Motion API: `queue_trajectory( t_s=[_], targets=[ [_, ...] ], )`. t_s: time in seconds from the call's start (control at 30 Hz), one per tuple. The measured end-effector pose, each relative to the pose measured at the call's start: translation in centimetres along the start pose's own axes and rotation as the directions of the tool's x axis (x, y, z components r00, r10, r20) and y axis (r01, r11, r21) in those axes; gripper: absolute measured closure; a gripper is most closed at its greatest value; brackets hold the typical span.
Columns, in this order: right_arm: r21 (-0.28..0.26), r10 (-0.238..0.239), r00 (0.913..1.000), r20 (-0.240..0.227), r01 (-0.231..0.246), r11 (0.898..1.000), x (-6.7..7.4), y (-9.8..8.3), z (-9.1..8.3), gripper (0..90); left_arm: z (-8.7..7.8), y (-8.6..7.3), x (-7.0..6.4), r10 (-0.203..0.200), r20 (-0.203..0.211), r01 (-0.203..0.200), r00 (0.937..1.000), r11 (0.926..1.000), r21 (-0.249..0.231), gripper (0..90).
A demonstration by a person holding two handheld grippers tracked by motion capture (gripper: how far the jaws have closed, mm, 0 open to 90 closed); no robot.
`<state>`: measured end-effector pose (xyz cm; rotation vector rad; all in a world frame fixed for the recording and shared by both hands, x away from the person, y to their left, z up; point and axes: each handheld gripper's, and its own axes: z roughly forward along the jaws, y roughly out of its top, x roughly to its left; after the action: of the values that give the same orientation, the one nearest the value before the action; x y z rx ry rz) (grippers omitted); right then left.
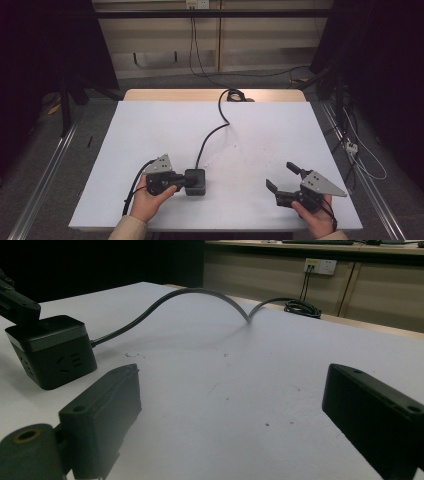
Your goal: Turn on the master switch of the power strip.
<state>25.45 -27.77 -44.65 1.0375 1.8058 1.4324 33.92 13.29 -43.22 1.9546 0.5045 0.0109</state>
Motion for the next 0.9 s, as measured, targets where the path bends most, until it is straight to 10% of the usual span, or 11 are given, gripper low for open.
queue_trajectory(
  t_s=[0.9],
  targets=[
    [-0.004, -0.01, 0.9999, -0.004, 0.01, 1.0, 0.13, 0.08, 0.04, 8.0, 0.03, 0.08, -0.24, 0.02, -0.019, -0.02, 0.9996, 0.9998, 0.009, 90.0]
  ],
)
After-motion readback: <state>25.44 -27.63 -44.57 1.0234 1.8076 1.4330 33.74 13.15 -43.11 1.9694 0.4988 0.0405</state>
